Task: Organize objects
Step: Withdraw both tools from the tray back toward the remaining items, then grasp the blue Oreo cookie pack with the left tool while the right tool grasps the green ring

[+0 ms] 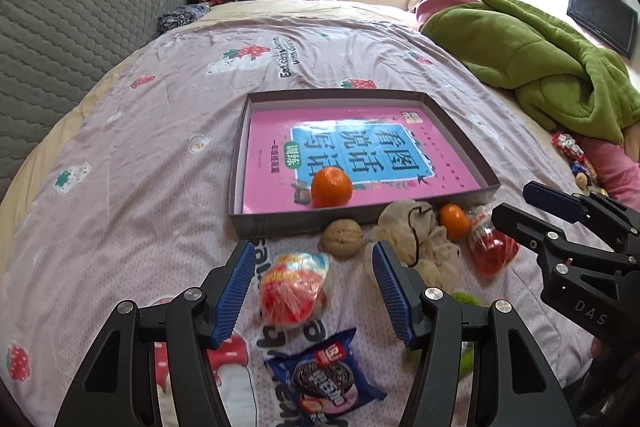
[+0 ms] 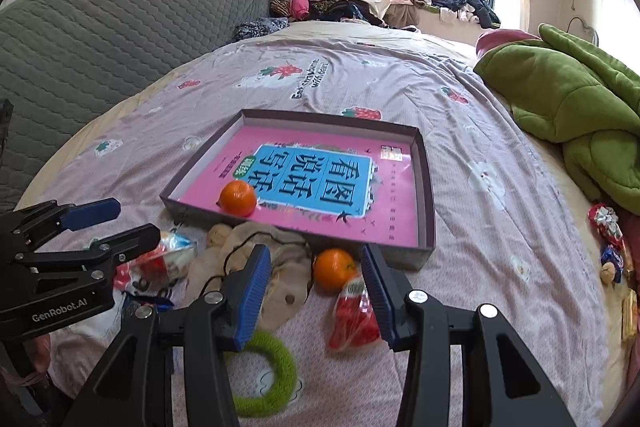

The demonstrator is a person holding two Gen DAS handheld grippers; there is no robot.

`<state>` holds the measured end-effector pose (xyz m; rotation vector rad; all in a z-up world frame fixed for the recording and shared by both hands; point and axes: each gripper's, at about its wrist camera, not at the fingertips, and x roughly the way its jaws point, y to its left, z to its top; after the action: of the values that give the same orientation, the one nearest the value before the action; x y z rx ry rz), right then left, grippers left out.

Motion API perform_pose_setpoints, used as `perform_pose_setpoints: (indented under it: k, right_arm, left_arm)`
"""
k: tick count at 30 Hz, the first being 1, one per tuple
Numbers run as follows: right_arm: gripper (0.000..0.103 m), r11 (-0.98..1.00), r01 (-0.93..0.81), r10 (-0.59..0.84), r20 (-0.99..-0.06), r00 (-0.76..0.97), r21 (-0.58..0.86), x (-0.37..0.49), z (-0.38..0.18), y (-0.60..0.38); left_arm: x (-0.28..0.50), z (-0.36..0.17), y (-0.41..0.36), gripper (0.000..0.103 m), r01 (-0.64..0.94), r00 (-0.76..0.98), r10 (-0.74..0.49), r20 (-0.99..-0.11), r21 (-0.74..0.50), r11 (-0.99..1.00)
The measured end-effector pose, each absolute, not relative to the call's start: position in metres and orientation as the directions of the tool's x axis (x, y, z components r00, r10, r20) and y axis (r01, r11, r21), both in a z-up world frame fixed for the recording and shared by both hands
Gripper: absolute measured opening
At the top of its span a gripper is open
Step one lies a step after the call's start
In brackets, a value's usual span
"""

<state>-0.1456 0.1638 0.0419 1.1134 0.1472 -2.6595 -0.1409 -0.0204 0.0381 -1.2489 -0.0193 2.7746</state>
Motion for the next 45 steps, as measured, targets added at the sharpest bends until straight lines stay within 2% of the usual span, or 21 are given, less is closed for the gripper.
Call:
perform_pose_setpoints:
  k: [22, 45]
  right_arm:
    - [0.047, -0.963, 0.269, -0.179, -0.749, -0.637, 0.001, -0.109, 0.018, 0.159]
    - [0.047, -0.964, 0.263, -0.176, -0.798, -0.576, 0.023, -0.104, -0.006, 0.16]
  left_arm:
    - [-0.102, 0.013, -0.014, 0.063, -0.115, -0.618, 0.103, -0.779, -0.04, -0.993]
    - [-0.095, -0.012, -0.018, 0.063, -0.098, -0.562, 0.095, -0.821, -0.048, -0.994]
